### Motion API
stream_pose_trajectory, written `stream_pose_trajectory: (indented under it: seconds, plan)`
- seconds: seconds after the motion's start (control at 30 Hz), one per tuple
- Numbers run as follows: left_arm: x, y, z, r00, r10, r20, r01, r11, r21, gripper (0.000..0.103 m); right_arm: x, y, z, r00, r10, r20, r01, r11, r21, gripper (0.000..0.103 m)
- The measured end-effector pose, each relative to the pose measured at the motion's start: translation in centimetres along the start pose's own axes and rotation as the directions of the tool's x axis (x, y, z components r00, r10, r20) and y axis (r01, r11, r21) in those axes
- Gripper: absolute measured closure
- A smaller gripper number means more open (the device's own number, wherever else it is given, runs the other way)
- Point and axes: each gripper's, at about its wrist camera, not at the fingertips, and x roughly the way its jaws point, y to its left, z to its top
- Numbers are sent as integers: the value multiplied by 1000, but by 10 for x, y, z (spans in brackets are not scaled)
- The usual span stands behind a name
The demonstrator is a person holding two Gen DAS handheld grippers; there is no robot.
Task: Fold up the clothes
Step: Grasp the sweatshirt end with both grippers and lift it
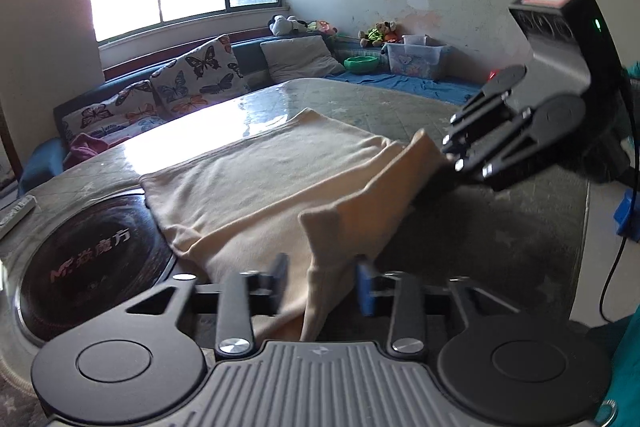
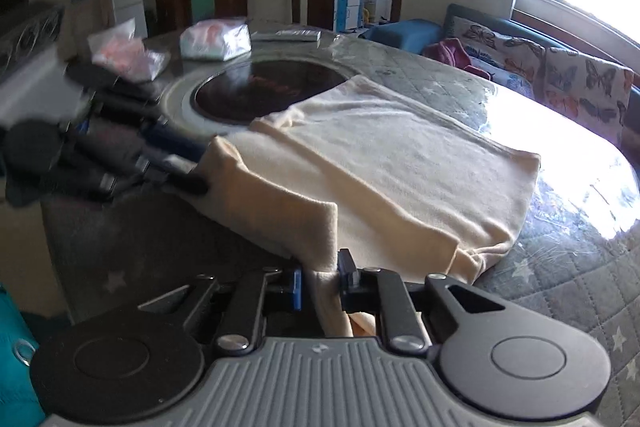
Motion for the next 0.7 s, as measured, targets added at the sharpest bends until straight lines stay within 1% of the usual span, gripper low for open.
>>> stream_pose_trajectory:
  seconds: [0.1, 0.27, 0.33, 0.4, 0.47, 0.53, 0.7]
  plan:
    - [-4, -2, -8, 1000, 20, 0, -20, 999, 32, 56, -2, -3, 5, 1000, 4, 9, -4, 1000, 21, 89]
    - [-2, -6, -16, 999, 45, -13, -43, 991, 123, 56, -3, -6, 11, 1000, 1, 21, -2, 999, 40, 89]
    - [0, -8, -17, 998, 56, -14, -53, 986, 161, 67, -3, -7, 12, 1000, -2, 26, 1, 999, 50, 91]
    - [2, -7, -18, 998, 62, -14, -58, 982, 179, 83, -3, -5, 11, 999, -10, 38, 8, 999, 51, 91]
    - [-1, -3, -17, 999, 53, -10, -50, 985, 163, 90, -5, -4, 9, 999, -12, 49, 9, 998, 60, 92]
    - [-7, 0, -15, 1000, 31, 4, -31, 989, 147, 92, -8, -4, 6, 998, -13, 62, 8, 997, 73, 92]
    - [-30, -4, -6, 999, -15, 34, 11, 993, 117, 93, -31, 0, 1, 994, -18, 111, 10, 997, 73, 93]
